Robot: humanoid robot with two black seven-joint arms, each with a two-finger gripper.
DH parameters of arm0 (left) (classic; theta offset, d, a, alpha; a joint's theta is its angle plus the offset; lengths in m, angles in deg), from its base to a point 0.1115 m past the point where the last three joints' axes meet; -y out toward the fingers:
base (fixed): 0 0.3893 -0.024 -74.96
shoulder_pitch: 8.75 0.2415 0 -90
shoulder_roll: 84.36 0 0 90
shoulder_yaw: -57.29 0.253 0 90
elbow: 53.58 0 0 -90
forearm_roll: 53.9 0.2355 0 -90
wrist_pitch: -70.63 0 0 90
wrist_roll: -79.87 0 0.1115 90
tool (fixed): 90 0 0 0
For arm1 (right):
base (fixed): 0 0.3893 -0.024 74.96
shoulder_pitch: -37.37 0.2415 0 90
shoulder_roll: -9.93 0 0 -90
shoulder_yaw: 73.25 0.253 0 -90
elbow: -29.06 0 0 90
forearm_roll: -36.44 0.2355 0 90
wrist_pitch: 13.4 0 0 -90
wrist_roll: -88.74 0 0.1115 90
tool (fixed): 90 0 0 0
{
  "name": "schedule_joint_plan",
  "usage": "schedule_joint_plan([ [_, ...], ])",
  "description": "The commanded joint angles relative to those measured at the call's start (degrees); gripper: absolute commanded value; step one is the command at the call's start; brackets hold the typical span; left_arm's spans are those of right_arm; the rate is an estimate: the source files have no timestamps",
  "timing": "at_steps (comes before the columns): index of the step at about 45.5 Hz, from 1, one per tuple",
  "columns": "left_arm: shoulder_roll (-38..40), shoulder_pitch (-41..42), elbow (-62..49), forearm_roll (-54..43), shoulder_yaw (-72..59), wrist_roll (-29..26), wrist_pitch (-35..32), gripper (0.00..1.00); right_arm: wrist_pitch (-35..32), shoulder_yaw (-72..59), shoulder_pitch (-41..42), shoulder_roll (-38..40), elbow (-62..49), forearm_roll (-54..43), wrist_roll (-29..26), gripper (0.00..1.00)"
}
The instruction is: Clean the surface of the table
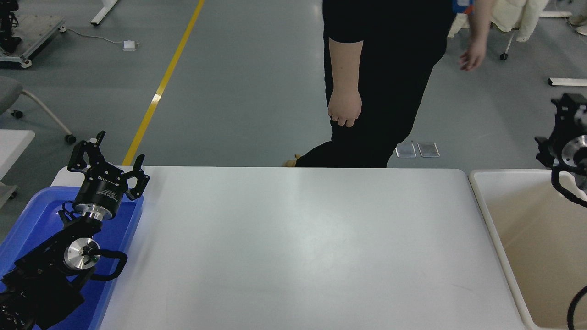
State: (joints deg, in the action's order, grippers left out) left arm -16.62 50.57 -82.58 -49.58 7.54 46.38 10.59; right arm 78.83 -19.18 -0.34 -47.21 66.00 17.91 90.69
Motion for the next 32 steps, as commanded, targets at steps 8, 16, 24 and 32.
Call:
schedule_joint_plan([
  [8,0.02,0.00,0.00,-0.01,0.00,0.00,0.00,1.00,-3.72,20.80,-9.39,-6.31,6.74,-0.72,8.14,0.99],
  [16,0.02,0.00,0.00,-0.01,0.00,0.00,0.00,1.00,-3.72,23.01,-16.07,-10.36,6.74,-0.63,12.28,0.99],
  [24,0.02,0.00,0.00,-0.01,0.00,0.00,0.00,1.00,-3.99,22.13,-16.96,-11.77,6.21,-0.72,13.95,0.99],
  [32,0.02,0.00,0.00,-0.01,0.00,0.00,0.00,1.00,-4.07,21.25,-18.36,-11.85,6.21,-0.72,13.95,0.99],
])
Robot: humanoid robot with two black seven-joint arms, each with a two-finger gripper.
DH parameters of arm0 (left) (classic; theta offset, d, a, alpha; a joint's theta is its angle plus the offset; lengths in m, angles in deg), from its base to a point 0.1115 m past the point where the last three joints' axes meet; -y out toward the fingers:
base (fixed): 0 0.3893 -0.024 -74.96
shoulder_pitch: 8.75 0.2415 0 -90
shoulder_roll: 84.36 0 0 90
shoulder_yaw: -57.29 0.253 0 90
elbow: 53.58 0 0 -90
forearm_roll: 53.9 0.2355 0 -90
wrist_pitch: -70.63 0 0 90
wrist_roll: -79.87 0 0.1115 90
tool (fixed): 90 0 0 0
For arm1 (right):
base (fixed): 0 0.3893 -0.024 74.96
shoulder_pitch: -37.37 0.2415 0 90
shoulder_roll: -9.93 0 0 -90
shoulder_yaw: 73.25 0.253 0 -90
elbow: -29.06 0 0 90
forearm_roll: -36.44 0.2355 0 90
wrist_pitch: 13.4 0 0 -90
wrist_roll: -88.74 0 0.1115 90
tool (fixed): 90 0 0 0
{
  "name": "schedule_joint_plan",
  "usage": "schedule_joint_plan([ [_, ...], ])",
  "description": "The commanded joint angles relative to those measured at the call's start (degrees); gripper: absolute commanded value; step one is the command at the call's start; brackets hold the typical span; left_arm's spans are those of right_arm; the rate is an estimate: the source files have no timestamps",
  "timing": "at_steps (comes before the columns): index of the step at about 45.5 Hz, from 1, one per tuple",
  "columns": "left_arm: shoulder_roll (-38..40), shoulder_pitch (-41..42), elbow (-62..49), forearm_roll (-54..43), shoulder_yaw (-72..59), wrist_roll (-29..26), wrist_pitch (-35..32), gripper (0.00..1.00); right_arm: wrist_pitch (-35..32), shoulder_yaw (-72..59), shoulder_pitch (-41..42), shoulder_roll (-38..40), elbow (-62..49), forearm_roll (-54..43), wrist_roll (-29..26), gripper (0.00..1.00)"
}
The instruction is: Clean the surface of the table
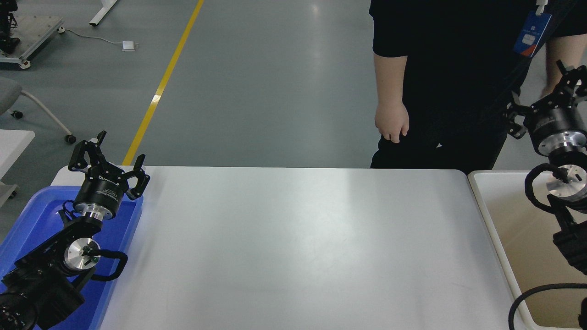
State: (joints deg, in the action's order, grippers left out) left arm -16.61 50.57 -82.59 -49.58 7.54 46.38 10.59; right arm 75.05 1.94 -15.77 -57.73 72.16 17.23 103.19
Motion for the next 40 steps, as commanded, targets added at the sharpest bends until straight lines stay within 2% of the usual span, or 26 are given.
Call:
schedule_joint_plan([
  [1,0.01,0.00,0.00,-0.01,0.00,0.00,-0.08,1.00,-0.39,0.04,-3.28,-1.34,0.06,-0.05,1.46,0.99],
  [11,-0.08,0.00,0.00,-0.01,0.00,0.00,-0.08,1.00,-2.41,-4.88,-4.52,-2.48,-0.56,-0.05,1.46,0.99],
  [40,0.01,0.00,0.00,-0.01,0.00,0.00,0.00,1.00,-2.41,-4.45,-4.08,-2.92,-0.56,0.13,1.46,0.99],
])
